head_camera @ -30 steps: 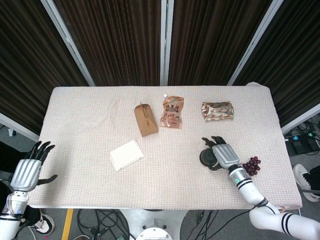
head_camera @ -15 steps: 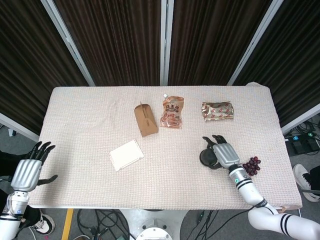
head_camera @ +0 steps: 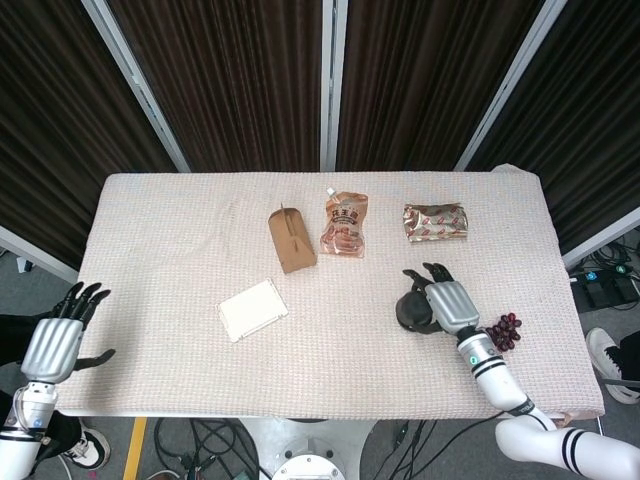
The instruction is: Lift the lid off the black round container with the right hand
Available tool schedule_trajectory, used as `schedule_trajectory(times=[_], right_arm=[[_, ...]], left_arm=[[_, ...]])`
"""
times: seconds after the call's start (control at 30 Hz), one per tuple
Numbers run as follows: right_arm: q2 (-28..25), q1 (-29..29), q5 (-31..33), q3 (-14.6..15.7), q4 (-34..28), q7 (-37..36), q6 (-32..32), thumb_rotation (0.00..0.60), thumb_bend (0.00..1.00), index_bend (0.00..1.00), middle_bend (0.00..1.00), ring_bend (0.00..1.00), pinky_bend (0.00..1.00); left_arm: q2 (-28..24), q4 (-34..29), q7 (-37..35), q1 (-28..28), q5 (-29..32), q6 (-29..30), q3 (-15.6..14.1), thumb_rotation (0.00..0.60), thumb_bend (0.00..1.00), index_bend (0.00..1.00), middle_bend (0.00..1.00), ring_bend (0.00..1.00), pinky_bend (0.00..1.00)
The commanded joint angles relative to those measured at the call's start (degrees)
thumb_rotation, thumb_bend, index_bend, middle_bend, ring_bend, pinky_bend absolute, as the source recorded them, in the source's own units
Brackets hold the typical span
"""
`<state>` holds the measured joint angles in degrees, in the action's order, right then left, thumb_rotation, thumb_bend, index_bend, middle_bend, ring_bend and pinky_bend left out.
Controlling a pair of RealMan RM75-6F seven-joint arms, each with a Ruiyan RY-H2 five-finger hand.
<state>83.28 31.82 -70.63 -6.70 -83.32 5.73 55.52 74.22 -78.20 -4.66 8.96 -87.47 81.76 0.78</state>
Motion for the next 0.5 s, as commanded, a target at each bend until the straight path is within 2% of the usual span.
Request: schedule_trajectory(times=[0.03,0.23,0.5], right_arm=[[-1.22,-0.39,-0.82,-0.55,-1.61,-0.54,1.36,0.6,0.09,0.13,0.4,0.01,0.0],[-4.27,-1.69,0.43,-1.56,-2.03,-1.33,3.04,0.6,0.09,0.13,0.4,0.01,0.0],[-4.39,-4.15,3.54,-0.41,5.08,-4.89,1.21,0.6,0.1,0.13,0.4,0.01,0.0]], left_arm=[[-0.03,-0.06,0.01,0.02,-0.09,0.06,0.01,0.6,0.02,0.14,0.07,0.0,0.22],[-0.08,-0.24,0.15,0.07,-0.25,0.11,-0.02,0.6,0.02,0.14,0.07,0.0,0.22],[-0.05,-0.15,0.35,0.1,-0.04,-0.13,0.0,0.6,0.02,0.14,0.07,0.0,0.22]])
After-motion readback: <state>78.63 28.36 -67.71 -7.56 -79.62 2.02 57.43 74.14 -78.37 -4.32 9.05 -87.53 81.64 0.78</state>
